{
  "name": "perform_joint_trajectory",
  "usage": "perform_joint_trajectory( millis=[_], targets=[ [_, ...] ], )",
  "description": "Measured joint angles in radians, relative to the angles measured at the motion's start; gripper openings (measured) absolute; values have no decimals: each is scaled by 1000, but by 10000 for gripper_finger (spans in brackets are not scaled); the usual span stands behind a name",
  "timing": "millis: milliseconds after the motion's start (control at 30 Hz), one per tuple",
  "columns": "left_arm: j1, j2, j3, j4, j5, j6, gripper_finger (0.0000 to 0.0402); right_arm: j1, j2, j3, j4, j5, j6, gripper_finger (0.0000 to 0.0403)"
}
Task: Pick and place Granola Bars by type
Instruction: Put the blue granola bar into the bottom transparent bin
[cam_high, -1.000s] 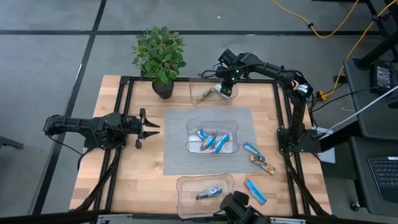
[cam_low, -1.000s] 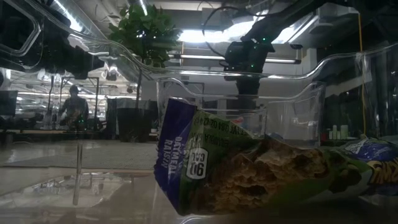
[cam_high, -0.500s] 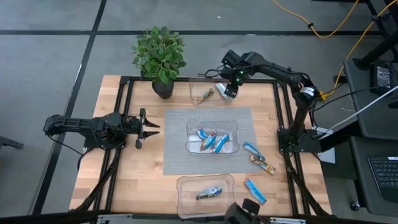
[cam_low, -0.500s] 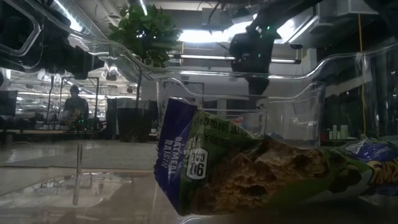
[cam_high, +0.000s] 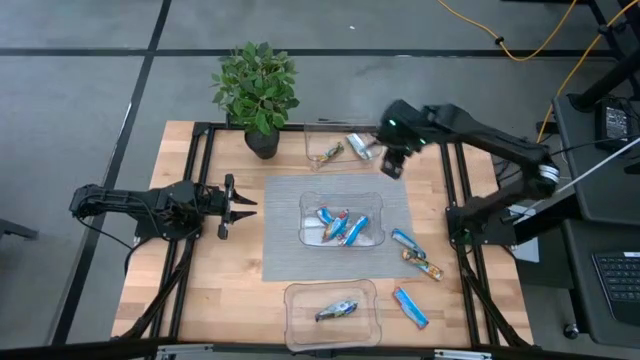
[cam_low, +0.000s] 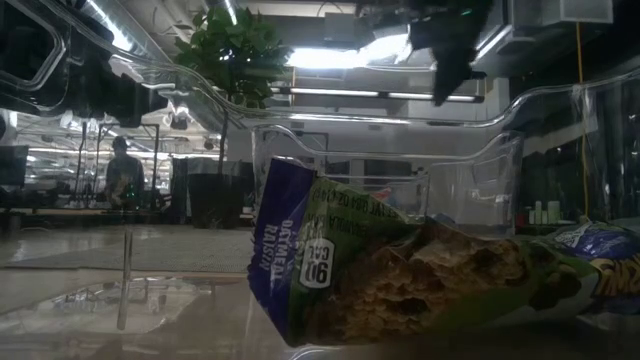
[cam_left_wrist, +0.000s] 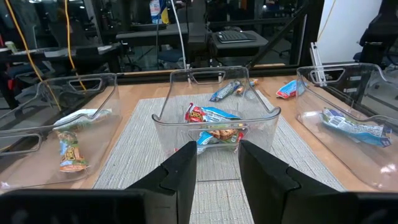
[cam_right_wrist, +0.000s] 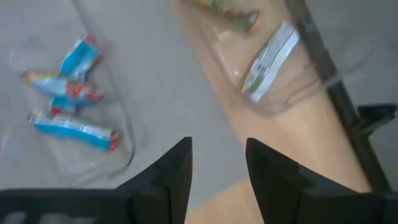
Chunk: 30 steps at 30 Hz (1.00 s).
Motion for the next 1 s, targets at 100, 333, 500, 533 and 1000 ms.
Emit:
perform_joint_trajectory(
  millis=[100, 333, 500, 533, 1000],
  targets=[
    [0, 0, 0, 0, 0, 0, 113, 55, -125, -126, 9, 3, 81, 151],
    [0, 0, 0, 0, 0, 0, 113, 213, -421, -422, 45, 2, 332, 151],
    [0, 0, 0, 0, 0, 0, 113, 361, -572, -563, 80, -16, 537, 151],
    [0, 0, 0, 0, 0, 0, 113, 389, -591, -583, 86, -15, 572, 151],
    [0, 0, 0, 0, 0, 0, 113, 688, -544, -703, 220, 59, 873, 151]
  ],
)
